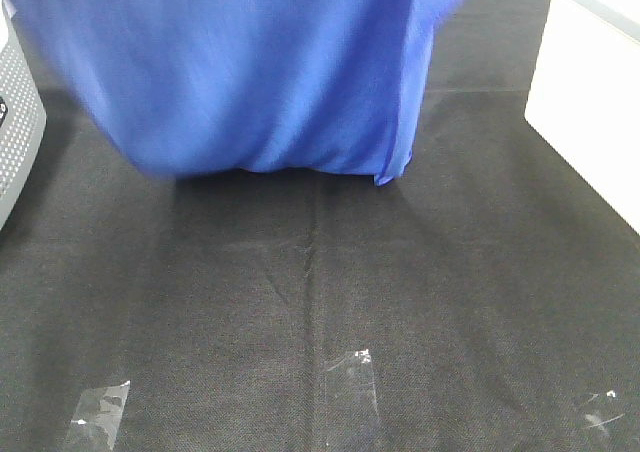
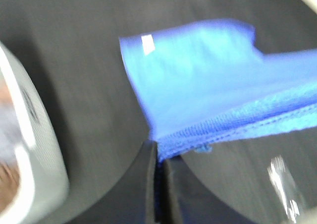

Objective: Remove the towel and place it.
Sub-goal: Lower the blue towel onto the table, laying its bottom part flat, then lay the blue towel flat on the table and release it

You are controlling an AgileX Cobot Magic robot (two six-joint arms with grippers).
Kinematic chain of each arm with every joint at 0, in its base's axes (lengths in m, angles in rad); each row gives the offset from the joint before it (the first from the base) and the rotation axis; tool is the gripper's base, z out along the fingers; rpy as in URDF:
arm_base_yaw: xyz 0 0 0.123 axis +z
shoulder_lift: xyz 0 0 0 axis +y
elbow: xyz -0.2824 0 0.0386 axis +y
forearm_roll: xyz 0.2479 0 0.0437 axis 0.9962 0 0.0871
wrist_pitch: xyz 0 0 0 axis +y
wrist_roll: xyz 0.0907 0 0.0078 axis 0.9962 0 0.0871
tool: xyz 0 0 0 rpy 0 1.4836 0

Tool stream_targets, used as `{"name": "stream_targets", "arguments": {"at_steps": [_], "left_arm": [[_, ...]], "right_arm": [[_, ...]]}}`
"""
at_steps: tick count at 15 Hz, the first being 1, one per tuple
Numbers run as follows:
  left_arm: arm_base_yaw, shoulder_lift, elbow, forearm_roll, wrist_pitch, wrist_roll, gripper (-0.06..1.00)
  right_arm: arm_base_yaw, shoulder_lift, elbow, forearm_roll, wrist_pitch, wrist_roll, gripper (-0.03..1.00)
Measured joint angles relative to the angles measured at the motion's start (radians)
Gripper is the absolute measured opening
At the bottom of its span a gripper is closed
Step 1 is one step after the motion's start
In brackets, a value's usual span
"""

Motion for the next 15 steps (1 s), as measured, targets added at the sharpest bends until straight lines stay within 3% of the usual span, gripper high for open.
{"name": "stream_targets", "arguments": {"at_steps": [7,15], "left_arm": [[0.000,-0.232,0.414,-0.138,-0.018,-0.023,0.00],[0.000,-0.419,0.735,-0.271,-0.023,-0.043,0.00]], "right_arm": [[0.002,-0.212,0.363,0.029,-0.001,0.003,0.00],[0.002,-0.418,0.743,0.037,-0.007,0.048,0.00]]}}
